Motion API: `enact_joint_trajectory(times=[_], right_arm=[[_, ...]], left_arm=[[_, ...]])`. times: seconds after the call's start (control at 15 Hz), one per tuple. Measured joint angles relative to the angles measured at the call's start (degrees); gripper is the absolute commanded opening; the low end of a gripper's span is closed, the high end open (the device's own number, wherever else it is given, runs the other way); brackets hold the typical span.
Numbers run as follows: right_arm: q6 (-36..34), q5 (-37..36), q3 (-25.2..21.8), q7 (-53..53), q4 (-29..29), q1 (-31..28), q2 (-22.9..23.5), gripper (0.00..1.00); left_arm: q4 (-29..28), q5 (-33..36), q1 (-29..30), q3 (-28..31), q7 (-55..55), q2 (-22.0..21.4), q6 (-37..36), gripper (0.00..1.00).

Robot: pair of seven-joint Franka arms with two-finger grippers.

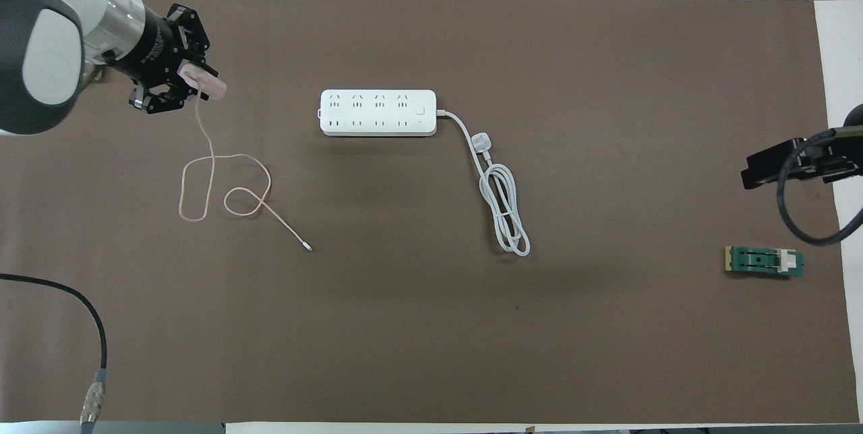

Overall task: Plug charger into power strip
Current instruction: 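Carry the charger with the left gripper to the power strip's end, then push the charger prongs into a strip socket with the left gripper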

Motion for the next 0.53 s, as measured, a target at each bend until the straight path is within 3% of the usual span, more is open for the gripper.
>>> enact_joint_trajectory(times=[0.27,0.53], right_arm=[[0.42,-0.35,0.0,-0.07,-5.65,-0.59,-5.55,1.0],[4.76,-0.35,-0.28,-1.04,-7.16,-1.6,-5.74,1.0]], left_arm=[[-0.01,2.77,-5.81,-0.06,-16.59,5.01,4.22,0.0],[0.04,2.79,-7.77,-0.13,-21.71,9.39,7.11,0.0]])
